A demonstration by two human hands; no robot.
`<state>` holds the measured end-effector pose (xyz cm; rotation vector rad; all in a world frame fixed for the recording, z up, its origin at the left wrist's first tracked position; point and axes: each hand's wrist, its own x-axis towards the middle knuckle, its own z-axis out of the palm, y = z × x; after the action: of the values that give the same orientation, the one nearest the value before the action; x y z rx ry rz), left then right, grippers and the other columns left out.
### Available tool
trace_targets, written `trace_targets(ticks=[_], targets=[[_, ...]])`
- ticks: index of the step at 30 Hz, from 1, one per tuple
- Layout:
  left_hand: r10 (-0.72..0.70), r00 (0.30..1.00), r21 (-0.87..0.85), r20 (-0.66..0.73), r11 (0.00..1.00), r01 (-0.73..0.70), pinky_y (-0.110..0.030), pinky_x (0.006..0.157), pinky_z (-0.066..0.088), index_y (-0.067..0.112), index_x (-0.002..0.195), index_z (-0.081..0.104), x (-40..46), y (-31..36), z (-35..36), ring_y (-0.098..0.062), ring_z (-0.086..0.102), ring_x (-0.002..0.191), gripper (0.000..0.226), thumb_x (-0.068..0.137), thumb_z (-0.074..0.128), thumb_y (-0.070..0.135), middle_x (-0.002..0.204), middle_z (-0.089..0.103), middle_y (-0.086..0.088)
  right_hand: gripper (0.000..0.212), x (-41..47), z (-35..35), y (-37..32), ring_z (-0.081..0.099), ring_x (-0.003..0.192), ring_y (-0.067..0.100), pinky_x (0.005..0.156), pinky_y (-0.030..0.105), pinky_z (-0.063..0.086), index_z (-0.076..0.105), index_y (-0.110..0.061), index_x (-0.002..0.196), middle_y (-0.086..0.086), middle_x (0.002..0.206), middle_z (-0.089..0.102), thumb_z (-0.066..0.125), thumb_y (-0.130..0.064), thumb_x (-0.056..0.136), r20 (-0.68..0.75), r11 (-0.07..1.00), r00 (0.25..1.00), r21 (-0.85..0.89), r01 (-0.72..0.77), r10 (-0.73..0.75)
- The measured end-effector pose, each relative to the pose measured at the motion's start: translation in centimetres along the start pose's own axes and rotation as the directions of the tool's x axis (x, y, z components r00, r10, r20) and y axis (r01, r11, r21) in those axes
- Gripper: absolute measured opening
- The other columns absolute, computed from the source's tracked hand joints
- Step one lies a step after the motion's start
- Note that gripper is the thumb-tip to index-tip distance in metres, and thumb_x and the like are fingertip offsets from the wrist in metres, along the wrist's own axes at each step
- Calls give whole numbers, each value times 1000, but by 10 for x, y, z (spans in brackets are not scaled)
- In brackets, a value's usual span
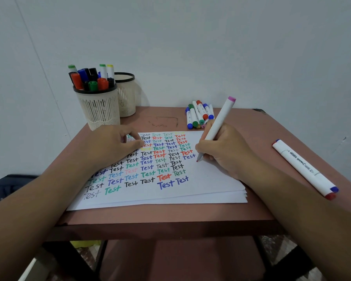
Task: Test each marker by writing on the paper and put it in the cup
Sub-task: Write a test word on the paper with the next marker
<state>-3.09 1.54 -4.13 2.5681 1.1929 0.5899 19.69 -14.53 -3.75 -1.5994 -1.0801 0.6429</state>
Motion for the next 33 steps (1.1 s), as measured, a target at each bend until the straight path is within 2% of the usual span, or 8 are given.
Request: trace_targets(ticks=[7,11,16,21,23,27,30,33], targets=[[-6,1000,-1,-1,1000,6,-26,59,40,43,99,71,-1,0,0,-6,59,71,21,89,61,59,79,64,10,26,-1,0,-1,55,59,16,62,31,53,56,-14,75,9,69,55,70,6,84,-26,1000,1000,24,0,0],[-4,1000,-6,2,1000,4,-26,61,43,42,99,71,-2,1,-1,-6,59,73,22,89,61,59,80,64,10,20,-2,0,-2,59,54,8,58,26,55,57,-9,81,7,68,57,71,5,84,-12,999,1000,-31,21,-22],[12,1000,-18,-25,1000,-13,-19,60,35,39,117,64,-2,0,-1,1,55,80,27,93,63,51,89,61,13,25,0,-1,0,59,65,18,68,45,61,57,-16,74,3,67,56,71,3,82,-48,997,999,-72,7,-10],[24,999,-169,-45,985,-31,-10,69,33,35,146,39,-1,-5,2,-3,56,96,48,103,50,16,107,63,15,16,-1,-1,-1,57,62,19,59,33,50,64,-7,81,13,71,62,77,1,85,-81,995,995,67,67,-61],[58,997,-179,-55,982,-67,-9,74,33,35,147,38,-2,-6,2,-2,52,106,46,105,48,19,120,63,15,14,0,0,-2,64,66,17,61,28,55,67,1,89,16,81,71,79,1,84,-104,991,992,106,83,-72],[57,996,-119,-74,991,-65,-12,79,32,36,148,39,-5,0,-3,-6,51,122,48,104,53,25,137,57,16,15,5,1,-5,75,81,18,76,28,60,67,-2,90,11,86,74,75,8,85,-108,939,994,342,43,-6],[50,993,-108,-105,992,-61,2,66,32,33,142,45,-5,2,-4,4,50,111,47,99,63,27,129,57,24,11,6,2,-10,75,90,25,85,31,61,68,0,95,14,95,75,69,9,89,-43,891,999,453,24,-5],[30,987,-98,-159,994,-46,3,61,34,27,127,59,-4,0,-3,5,52,90,33,95,69,29,120,67,14,14,5,9,-18,75,93,33,89,39,62,65,0,99,25,100,74,70,9,90,-23,911,999,408,51,-45]])
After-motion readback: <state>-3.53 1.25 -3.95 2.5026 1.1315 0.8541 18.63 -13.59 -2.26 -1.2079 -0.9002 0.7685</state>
